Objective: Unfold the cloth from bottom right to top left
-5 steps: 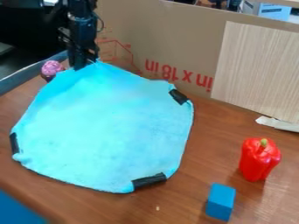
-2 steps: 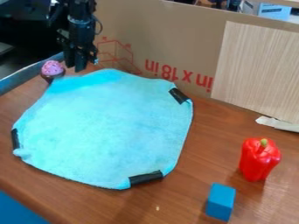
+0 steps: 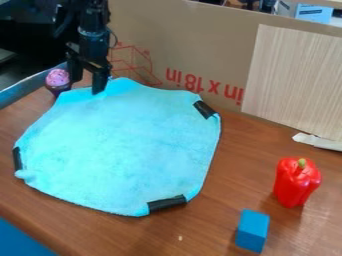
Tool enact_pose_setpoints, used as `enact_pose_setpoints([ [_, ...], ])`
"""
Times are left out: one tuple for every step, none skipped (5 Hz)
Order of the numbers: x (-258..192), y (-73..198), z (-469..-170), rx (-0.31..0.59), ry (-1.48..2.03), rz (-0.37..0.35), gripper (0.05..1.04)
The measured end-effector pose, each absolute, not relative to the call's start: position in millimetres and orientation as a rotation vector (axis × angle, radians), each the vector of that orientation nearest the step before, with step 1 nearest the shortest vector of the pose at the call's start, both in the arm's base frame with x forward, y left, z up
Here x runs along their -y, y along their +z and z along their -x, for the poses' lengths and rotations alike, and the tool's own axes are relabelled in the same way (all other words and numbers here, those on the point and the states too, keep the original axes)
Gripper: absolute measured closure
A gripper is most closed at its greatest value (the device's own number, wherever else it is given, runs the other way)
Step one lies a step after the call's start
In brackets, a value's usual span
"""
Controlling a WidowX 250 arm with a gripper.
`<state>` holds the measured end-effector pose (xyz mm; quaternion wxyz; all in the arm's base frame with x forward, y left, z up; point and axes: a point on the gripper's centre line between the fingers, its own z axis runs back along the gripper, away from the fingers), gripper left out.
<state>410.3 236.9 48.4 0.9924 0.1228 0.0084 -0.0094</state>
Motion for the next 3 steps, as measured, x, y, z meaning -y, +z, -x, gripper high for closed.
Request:
enact_pose_setpoints([
  [-227, 69, -404, 0.021, -0.038, -0.223, 0.083],
  [-210, 78, -383, 0.023, -0.076, -0.185, 0.083],
  [-179, 100, -356, 0.068, -0.164, -0.167, 0.083],
])
